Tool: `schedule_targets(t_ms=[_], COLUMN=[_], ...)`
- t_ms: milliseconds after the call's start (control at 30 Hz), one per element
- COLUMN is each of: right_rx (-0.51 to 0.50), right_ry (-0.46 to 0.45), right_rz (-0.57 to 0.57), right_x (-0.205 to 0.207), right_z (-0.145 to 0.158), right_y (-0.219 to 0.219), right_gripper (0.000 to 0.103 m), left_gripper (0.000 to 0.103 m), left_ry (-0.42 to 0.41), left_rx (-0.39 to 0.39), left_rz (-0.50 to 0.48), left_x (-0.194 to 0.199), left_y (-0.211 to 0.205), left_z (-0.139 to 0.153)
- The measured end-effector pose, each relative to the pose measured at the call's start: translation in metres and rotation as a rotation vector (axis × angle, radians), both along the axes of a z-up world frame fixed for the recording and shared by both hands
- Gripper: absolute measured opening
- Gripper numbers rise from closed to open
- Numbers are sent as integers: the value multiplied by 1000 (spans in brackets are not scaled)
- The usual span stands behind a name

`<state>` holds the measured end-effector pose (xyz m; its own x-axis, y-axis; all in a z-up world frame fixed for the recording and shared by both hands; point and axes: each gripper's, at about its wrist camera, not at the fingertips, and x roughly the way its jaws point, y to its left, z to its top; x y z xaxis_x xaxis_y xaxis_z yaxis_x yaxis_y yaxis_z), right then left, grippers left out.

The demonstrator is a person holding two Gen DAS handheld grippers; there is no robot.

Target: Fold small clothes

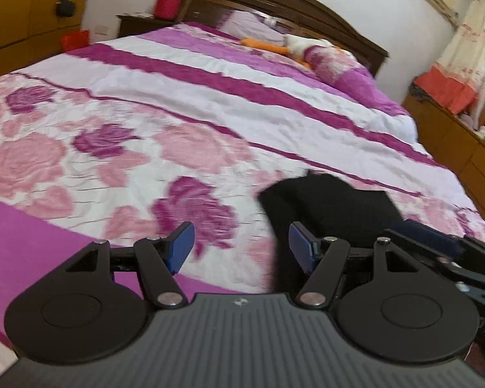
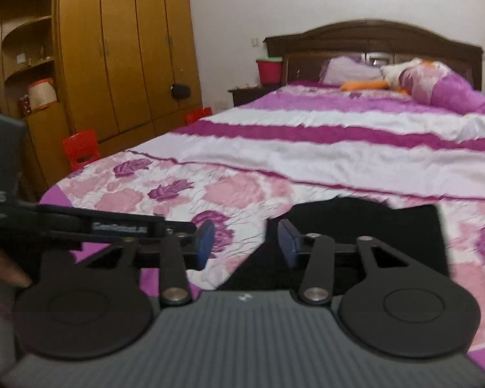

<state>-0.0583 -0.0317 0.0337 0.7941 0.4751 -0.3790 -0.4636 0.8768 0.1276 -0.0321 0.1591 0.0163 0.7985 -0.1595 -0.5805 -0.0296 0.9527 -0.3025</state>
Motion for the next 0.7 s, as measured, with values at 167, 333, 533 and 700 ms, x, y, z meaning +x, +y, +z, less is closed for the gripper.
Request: schedule_targets(t_ms=[167, 333, 533, 700], right_rx=[-4, -56, -65, -38], right_ry=[21, 35, 121, 117], right_rz=[-123, -268, -312, -270], right_x=[-5, 0, 9, 11], right_z=[5, -11, -47, -62], right_y=[-52, -96, -116, -119], right_gripper=[47, 47, 47, 47], left_gripper=[70, 71, 76, 33], left_ry=[14, 69, 97, 48], left_rx=[-63, -86, -37, -89], left_rz=[-99, -149, -91, -109], left_x=[15, 40, 66, 66], left_y=[-41, -75, -96, -102], left_z=[-2, -21, -47, -52])
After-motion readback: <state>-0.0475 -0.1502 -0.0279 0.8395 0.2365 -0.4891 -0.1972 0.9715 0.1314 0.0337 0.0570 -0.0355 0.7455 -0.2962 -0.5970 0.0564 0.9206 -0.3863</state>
